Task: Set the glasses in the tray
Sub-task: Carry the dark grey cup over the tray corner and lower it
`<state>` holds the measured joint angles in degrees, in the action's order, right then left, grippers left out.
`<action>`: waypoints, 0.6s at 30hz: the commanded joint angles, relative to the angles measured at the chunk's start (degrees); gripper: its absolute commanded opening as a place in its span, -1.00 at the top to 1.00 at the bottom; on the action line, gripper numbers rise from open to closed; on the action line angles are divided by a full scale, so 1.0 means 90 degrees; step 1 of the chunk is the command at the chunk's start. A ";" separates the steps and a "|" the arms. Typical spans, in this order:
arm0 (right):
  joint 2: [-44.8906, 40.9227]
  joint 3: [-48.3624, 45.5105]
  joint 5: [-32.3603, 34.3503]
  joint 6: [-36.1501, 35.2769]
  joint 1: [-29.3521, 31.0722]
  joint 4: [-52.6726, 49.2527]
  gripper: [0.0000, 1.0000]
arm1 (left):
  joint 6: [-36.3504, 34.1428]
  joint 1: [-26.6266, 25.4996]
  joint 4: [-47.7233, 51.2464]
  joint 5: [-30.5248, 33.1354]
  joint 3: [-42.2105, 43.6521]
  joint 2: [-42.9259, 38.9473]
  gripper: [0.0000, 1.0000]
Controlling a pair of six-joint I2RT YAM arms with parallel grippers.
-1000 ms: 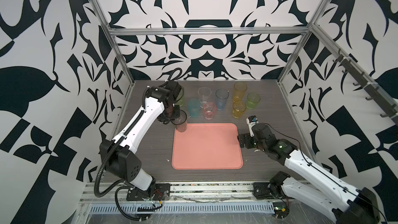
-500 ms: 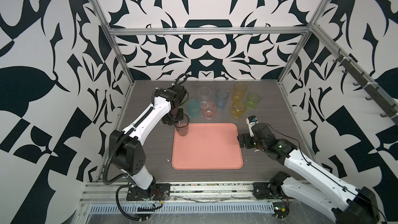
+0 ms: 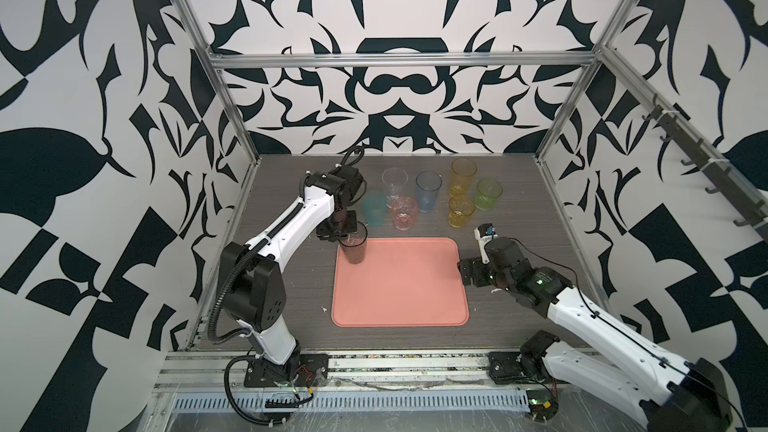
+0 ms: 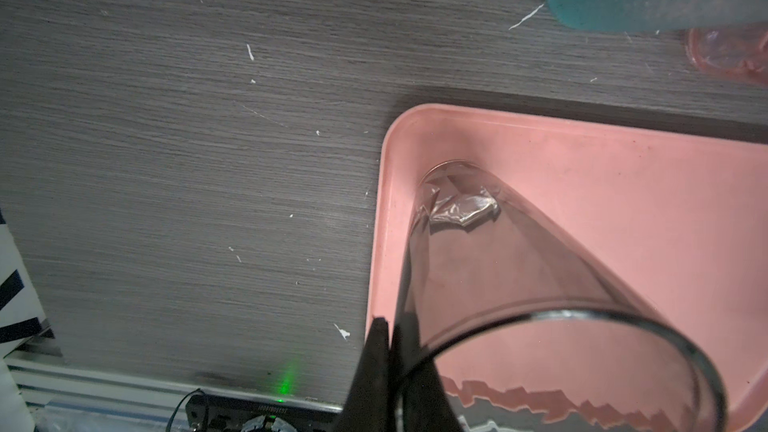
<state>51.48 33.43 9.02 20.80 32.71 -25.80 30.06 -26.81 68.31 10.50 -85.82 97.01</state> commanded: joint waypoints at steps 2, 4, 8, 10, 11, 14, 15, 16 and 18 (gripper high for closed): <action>0.0015 0.0036 0.0019 -0.0018 -0.0011 0.0115 -0.96 | 0.0104 -0.0027 0.0113 0.0004 0.0081 0.0063 1.00; 0.0036 0.0044 0.0024 -0.0022 -0.0011 0.0118 -0.96 | 0.0107 -0.0026 0.0106 0.0005 0.0092 0.0099 1.00; 0.0051 0.0045 0.0024 -0.0022 -0.0011 0.0113 -0.96 | 0.0107 -0.0020 0.0114 0.0046 0.0101 0.0147 1.00; 0.0051 0.0051 0.0018 -0.0021 -0.0013 0.0122 -0.96 | 0.0106 -0.0025 0.0105 0.0053 0.0101 0.0175 1.00; 0.0060 0.0045 0.0023 -0.0018 -0.0012 0.0114 -0.96 | 0.0102 -0.0025 0.0106 0.0056 0.0102 0.0178 1.00; 0.0061 0.0052 0.0016 -0.0019 -0.0018 0.0114 -0.96 | 0.0107 -0.0024 0.0114 0.0071 0.0102 0.0181 0.99; 0.0061 0.0050 0.0020 -0.0025 -0.0016 0.0121 -0.96 | 0.0107 -0.0021 0.0110 0.0068 0.0101 0.0181 0.99; 0.0061 0.0054 0.0017 -0.0020 -0.0019 0.0123 -0.96 | 0.0112 -0.0022 0.0105 0.0081 0.0090 0.0189 0.98; 0.0061 0.0048 0.0024 -0.0025 -0.0015 0.0116 -0.96 | 0.0108 -0.0028 0.0103 0.0083 0.0091 0.0193 0.91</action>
<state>51.86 33.43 9.02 20.78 32.71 -25.80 30.13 -26.81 67.90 10.72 -85.45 98.10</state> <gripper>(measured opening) 0.981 0.087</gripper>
